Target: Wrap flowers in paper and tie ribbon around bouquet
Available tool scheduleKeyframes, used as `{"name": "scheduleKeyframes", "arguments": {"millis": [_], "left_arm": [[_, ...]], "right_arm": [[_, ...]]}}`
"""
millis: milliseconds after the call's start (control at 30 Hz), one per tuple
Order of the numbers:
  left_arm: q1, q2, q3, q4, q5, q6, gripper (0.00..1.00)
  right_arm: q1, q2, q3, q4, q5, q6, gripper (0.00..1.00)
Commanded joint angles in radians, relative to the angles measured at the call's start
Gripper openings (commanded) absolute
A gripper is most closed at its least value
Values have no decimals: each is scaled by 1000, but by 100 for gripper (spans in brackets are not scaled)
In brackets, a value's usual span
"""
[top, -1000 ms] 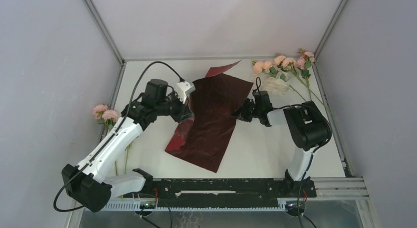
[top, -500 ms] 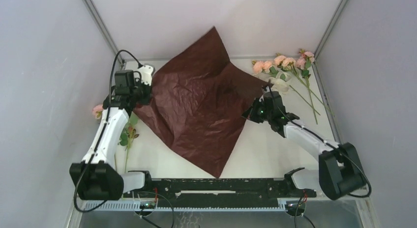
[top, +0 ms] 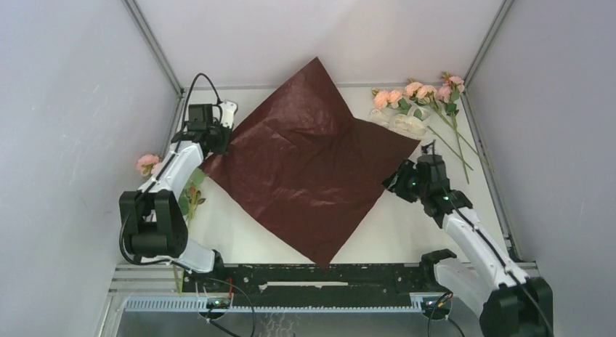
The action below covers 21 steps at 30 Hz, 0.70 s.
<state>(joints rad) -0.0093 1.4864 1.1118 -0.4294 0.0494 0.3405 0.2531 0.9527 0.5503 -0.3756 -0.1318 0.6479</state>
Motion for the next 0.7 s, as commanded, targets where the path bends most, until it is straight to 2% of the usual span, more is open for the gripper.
{"name": "scheduleKeyframes", "arguments": {"millis": [0,100,167,200,267,300,333,367,467,567,667], "left_arm": [[-29,62,-17,54,40,6,2],[-34,104,4,54,34,-21,3],[-32,124,27,53,-3,-31,8],[-34,130,35,53,-21,-31,17],[-33,137,51,48,-45,-26,62],[-34,138,63,41,-81,-26,79],[-34,136,77,29,-109,-24,92],[-33,126,90,16,-140,-19,99],[-28,56,95,-33,-211,20,100],[3,-54,39,-101,-256,72,100],[100,-161,-61,-199,-273,132,100]], "right_arm": [[-126,-145,20,-69,6,-49,54],[-234,-194,59,-95,-63,-77,55],[-273,-200,86,-113,-80,-93,56],[-278,-198,100,-125,-75,-101,56],[-272,-189,120,-142,-72,-111,55],[-265,-187,125,-143,-69,-110,55],[-257,-184,128,-142,-64,-106,55],[-215,-182,132,-138,-56,-102,55],[-113,-171,163,-142,12,-97,55],[-3,-140,209,-167,100,-113,55],[73,-100,239,-161,124,-116,55]]}}
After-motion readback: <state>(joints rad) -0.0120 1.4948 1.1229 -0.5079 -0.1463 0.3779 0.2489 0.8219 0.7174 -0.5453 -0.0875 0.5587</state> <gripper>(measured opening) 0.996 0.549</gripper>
